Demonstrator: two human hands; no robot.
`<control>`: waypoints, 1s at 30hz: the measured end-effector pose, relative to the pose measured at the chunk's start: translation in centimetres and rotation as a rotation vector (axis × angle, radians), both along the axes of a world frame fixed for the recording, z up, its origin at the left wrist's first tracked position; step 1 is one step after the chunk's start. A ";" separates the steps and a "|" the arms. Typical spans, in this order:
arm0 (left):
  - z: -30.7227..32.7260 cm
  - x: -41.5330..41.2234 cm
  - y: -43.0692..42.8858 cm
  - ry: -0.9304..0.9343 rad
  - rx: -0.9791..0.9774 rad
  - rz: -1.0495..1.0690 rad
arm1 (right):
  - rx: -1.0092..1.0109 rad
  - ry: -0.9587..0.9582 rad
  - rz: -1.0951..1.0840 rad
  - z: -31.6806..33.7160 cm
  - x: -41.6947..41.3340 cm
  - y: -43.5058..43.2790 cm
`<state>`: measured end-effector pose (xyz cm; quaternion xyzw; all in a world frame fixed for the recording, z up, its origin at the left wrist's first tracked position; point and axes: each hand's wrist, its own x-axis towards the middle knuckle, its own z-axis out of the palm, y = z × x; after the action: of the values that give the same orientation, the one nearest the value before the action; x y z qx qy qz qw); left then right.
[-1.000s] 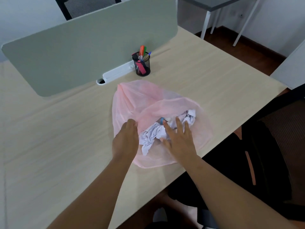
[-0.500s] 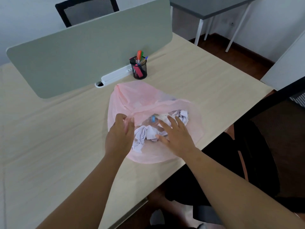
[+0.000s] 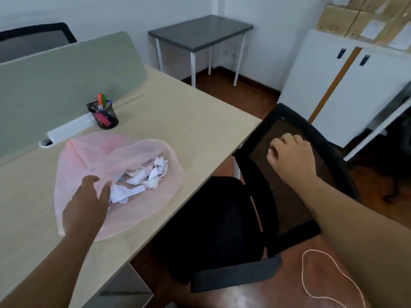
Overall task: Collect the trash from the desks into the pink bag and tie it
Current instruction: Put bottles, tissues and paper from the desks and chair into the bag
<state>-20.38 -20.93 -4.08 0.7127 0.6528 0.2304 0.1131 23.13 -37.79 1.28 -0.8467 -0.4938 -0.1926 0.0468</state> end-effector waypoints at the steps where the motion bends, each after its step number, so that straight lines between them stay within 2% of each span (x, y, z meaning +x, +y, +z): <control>1: 0.0 0.5 -0.3 0.037 0.027 -0.020 | -0.033 0.004 -0.071 0.3 1.9 -1.7; 3: 0.1 1.6 -1.0 0.154 0.126 -0.073 | -0.163 0.074 -0.211 0.3 5.1 -4.9; 5: 0.2 3.1 -1.8 0.238 0.200 -0.081 | -0.298 0.271 -0.329 -0.4 7.5 -7.3; 7: 0.1 4.9 -2.9 0.245 0.192 -0.110 | -0.346 0.518 -0.386 -1.5 8.6 -9.1; 8: -0.5 5.6 -3.5 0.255 0.152 -0.149 | -0.337 0.549 -0.381 -2.0 8.7 -9.7; 11: -3.8 6.8 -5.2 0.410 -0.052 -0.242 | -0.245 0.500 -0.337 -2.6 8.7 -10.6; 13: -6.0 6.8 -6.1 0.502 -0.181 -0.229 | -0.262 0.496 -0.348 -2.4 8.7 -10.5; 17: -8.5 7.0 -7.0 0.545 -0.363 -0.211 | -0.276 0.469 -0.361 -2.5 8.3 -10.6; 21: -9.9 7.2 -7.0 0.534 -0.423 -0.227 | -0.273 0.459 -0.379 -2.6 6.9 -10.5; 30: -10.1 5.5 -6.9 0.559 -0.378 -0.306 | -0.266 0.474 -0.452 -2.1 1.0 -9.5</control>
<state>-14.87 -27.79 -14.23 0.8040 0.5753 -0.1174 0.0935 24.15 -47.32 -0.81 -0.9544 -0.2901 0.0697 0.0058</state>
